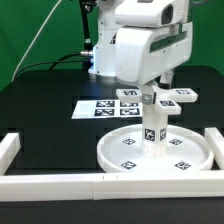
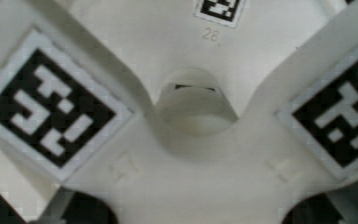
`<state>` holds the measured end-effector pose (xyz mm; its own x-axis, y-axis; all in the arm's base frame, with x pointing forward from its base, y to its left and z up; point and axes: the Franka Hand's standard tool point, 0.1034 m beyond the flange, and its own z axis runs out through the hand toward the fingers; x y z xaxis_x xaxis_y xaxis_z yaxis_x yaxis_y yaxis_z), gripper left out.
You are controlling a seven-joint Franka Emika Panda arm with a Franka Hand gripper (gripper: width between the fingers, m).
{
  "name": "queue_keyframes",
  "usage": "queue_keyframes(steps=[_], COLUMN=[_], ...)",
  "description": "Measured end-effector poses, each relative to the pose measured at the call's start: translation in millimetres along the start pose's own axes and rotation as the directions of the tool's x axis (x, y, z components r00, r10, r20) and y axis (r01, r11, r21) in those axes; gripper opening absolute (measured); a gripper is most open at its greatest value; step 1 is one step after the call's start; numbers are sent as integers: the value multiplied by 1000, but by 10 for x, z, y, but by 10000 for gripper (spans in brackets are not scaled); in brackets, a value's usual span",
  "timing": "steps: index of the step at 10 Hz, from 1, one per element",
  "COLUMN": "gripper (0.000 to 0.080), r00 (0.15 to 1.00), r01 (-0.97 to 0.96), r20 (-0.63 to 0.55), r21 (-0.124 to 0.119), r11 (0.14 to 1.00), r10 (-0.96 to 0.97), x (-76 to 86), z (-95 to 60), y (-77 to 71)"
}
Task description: Assemble round table
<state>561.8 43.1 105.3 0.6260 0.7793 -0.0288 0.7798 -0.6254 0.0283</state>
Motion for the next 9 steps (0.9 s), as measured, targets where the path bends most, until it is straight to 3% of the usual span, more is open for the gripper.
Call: queue_keyframes(steps=[3, 4, 6, 9], gripper=[440, 440, 442, 442], r00=[942, 887, 666, 531], r01=[-322, -451, -735, -837], r20=[-105, -110, -121, -107], r21=[-7, 8, 61, 90], r11=[947, 892, 675, 540], r10=[320, 449, 736, 841], x=[-37, -33, -12, -20], z=[14, 13, 17, 17], y=[63, 58, 29, 34])
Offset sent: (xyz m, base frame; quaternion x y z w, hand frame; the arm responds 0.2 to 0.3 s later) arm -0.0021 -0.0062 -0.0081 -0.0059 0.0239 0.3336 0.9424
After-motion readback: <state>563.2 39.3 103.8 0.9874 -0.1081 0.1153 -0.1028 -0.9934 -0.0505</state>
